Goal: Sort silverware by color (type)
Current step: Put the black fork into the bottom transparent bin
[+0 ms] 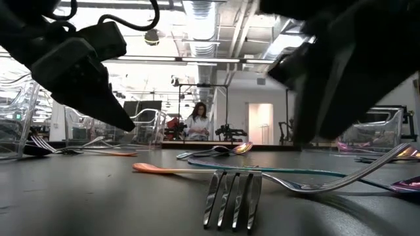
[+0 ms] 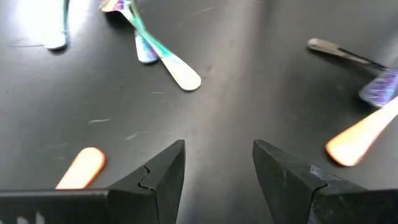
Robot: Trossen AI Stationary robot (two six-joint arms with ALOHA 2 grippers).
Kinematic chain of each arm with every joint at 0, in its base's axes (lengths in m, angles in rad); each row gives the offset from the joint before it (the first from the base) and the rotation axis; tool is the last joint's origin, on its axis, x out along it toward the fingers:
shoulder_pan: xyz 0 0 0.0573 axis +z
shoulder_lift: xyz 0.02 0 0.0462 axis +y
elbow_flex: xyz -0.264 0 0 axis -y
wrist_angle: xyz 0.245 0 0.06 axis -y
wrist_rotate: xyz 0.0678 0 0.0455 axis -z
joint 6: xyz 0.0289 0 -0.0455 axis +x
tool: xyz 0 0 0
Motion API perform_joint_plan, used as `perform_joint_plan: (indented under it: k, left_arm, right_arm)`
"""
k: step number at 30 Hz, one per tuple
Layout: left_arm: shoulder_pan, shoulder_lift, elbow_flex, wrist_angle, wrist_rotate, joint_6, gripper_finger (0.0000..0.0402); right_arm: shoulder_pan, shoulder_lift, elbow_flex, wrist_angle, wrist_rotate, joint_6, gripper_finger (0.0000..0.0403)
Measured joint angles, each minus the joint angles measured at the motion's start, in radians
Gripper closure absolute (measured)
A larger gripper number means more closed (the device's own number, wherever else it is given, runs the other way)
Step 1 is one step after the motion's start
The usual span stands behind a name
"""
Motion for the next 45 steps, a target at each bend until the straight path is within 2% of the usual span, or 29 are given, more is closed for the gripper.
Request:
perform_joint_plan:
  k: [4, 8, 12, 16, 20, 23, 27, 30, 34, 40, 45]
  left_arm:
    - [0.02, 0.0, 0.0, 0.016, -0.059, 0.043, 0.0223]
    - [0.061, 0.0, 0.0, 0.079, -0.162, 0.138, 0.0223]
    - [0.133, 0.0, 0.0, 0.167, -0.19, 0.254, 0.0223]
    - [0.223, 0.0, 0.0, 0.243, -0.122, 0.362, 0.0223]
    - [0.309, 0.0, 0.0, 0.273, -0.054, 0.441, 0.0223]
    - [0.365, 0.0, 0.0, 0.275, -0.046, 0.476, 0.0223]
    - [0.428, 0.0, 0.0, 0.275, -0.045, 0.489, 0.0223]
    - [0.457, 0.0, 0.0, 0.273, -0.045, 0.493, 0.0223]
    - [0.481, 0.0, 0.0, 0.271, -0.042, 0.529, 0.0223]
    - [0.515, 0.0, 0.0, 0.27, 0.022, 0.549, 0.0223]
    - [0.537, -0.001, 0.0, 0.266, 0.03, 0.55, 0.0223]
  right_arm:
    - [0.049, -0.072, -0.015, -0.247, 0.121, 0.164, 0.0271]
    - [0.124, -0.17, -0.059, -0.483, 0.201, 0.543, 0.0271]
    - [0.209, -0.273, -0.128, -0.533, 0.2, 0.962, 0.0271]
    - [0.273, -0.331, -0.187, -0.574, 0.164, 1.317, 0.0271]
    - [0.315, -0.341, -0.233, -0.632, 0.058, 1.59, 0.0274]
    - [0.325, -0.338, -0.267, -0.614, -0.059, 1.652, 0.0274]
    - [0.322, -0.329, -0.316, -0.477, -0.148, 1.652, 0.0274]
    - [0.322, -0.33, -0.356, -0.368, -0.161, 1.645, 0.0274]
    - [0.318, -0.33, -0.399, -0.324, -0.171, 1.627, 0.0274]
    - [0.307, -0.334, -0.468, -0.217, -0.176, 1.616, 0.0274]
    - [0.27, -0.335, -0.488, -0.218, -0.19, 1.497, 0.0282]
